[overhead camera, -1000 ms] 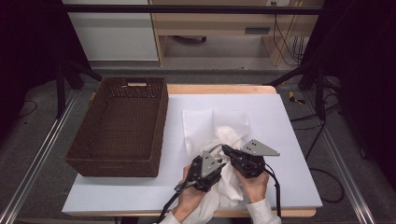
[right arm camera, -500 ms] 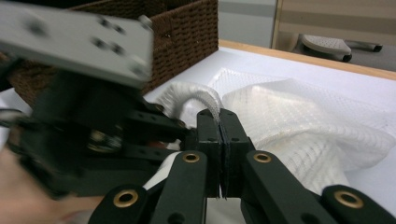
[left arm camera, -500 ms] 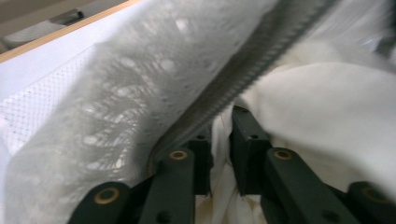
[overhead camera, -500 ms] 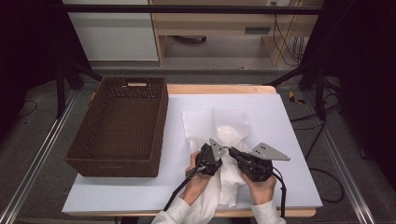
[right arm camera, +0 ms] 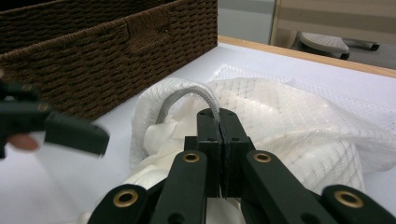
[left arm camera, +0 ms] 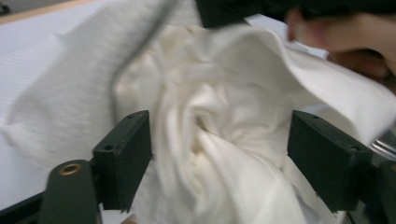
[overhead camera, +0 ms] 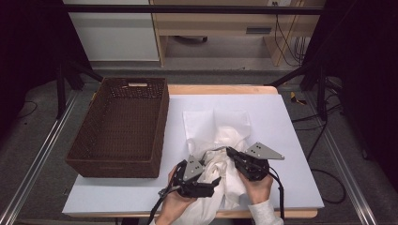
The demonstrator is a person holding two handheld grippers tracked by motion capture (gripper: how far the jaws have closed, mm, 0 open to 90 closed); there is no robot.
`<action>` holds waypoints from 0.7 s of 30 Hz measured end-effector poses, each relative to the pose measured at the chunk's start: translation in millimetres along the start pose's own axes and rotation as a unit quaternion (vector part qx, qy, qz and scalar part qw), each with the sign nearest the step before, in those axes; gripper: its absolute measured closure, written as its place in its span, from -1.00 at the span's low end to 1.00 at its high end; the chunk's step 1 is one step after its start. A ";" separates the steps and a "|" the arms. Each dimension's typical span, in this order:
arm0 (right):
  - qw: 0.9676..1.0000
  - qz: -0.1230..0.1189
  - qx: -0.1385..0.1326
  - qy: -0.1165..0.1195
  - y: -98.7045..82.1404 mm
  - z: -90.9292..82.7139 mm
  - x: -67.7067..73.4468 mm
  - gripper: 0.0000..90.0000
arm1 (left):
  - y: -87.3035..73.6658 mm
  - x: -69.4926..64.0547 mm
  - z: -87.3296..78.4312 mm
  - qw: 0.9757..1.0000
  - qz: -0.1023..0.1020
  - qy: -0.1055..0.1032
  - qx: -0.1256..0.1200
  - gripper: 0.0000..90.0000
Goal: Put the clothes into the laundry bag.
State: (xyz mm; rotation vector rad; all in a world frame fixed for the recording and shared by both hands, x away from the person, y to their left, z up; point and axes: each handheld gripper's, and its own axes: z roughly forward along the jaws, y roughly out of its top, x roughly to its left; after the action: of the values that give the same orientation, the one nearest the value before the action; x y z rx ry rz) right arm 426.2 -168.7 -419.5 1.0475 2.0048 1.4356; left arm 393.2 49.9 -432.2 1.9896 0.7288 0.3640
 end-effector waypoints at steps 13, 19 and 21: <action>1.000 -0.004 0.000 0.003 -1.1 2.2 -1.8 0.99 | -4.4 -27.7 61.6 0.996 0.018 0.061 0.066 -0.65; 1.000 -0.001 -0.001 0.007 -0.5 0.9 -3.4 0.99 | -10.4 -26.3 76.8 0.995 0.005 0.068 0.069 -0.55; 1.000 -0.002 -0.001 0.007 -0.5 0.9 -2.6 0.99 | -11.7 -22.3 80.7 0.995 -0.008 0.057 0.076 -0.41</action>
State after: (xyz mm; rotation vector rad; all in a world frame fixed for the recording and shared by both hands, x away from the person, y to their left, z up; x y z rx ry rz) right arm 428.2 -170.3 -420.4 1.0352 2.0139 1.4451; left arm 414.3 -15.1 -481.9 2.1190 0.8657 0.4265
